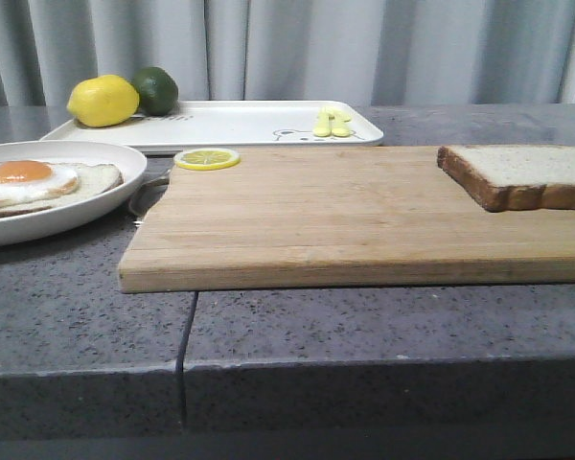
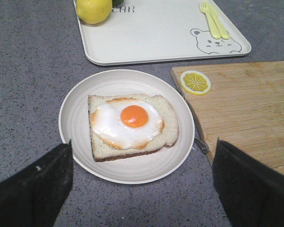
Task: Place bread and move sandwich to tray
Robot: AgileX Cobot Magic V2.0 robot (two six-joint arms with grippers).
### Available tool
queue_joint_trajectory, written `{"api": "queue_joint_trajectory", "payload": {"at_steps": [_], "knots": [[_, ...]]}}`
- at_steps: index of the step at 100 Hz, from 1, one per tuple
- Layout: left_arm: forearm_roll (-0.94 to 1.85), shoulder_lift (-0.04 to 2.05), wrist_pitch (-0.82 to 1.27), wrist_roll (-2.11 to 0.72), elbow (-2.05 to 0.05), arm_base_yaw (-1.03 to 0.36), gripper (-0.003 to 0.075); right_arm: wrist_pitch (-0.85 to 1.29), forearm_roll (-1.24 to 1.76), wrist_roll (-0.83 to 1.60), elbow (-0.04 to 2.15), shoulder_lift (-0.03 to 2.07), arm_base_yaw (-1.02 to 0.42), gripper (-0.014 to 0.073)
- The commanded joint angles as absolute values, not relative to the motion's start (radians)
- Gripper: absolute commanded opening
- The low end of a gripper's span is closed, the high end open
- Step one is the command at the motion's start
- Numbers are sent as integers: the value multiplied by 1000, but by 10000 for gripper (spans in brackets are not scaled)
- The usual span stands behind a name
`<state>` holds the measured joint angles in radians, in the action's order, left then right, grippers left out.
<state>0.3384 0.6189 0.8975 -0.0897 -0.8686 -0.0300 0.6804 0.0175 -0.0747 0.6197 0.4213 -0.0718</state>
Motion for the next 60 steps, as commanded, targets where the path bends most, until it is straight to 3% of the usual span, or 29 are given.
{"api": "queue_joint_trajectory", "payload": {"at_steps": [1, 60], "knots": [[366, 626, 824, -92, -903, -28, 558, 612, 17, -76, 652, 437, -73, 519], [366, 626, 824, -92, -903, -28, 447, 584, 17, -77, 652, 439, -73, 519]]}}
